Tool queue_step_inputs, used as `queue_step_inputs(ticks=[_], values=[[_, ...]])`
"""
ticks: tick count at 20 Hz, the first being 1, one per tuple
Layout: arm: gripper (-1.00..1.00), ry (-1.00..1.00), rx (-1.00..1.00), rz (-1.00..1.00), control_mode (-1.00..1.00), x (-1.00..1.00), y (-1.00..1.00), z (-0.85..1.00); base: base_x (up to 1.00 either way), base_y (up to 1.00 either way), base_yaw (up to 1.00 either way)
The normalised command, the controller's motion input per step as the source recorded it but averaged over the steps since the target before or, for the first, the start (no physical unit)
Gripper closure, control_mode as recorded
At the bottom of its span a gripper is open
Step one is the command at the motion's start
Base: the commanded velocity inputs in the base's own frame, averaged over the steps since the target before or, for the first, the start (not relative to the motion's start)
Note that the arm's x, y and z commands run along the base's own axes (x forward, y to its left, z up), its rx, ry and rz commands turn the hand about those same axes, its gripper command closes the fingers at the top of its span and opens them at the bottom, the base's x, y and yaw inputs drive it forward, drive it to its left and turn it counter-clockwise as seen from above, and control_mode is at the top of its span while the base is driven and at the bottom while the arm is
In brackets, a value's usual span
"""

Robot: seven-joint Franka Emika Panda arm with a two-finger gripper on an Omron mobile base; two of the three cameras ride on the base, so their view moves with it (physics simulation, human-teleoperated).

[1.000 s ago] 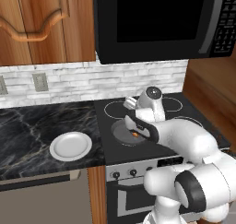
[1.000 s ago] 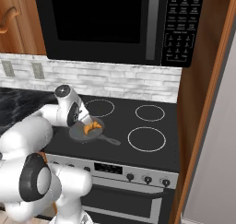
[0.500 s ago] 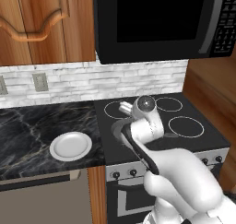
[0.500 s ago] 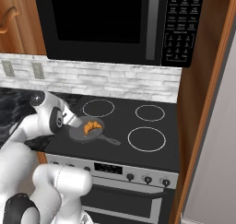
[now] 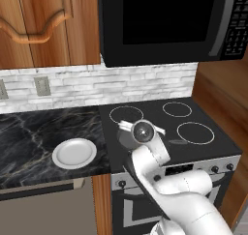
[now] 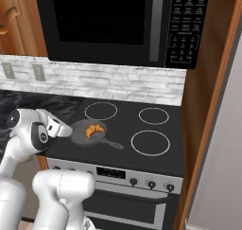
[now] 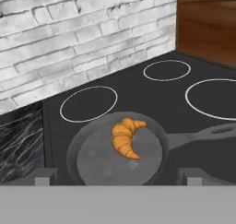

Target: Pick the croissant and place it on the pan. Then turn on the stove to warm the croissant.

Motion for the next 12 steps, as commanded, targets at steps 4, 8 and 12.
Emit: queue_step_inputs(ticks=[4,8,12], values=[[-1.00,0.00,-0.23,0.06,-1.00,-0.38,0.35,0.00,0.00,0.00,0.00],[-1.00,0.00,-0.25,0.08,-1.00,-0.35,0.37,0.00,0.00,0.00,0.00],[-1.00,0.04,-0.26,0.07,-1.00,-0.38,0.36,0.00,0.00,0.00,0.00]])
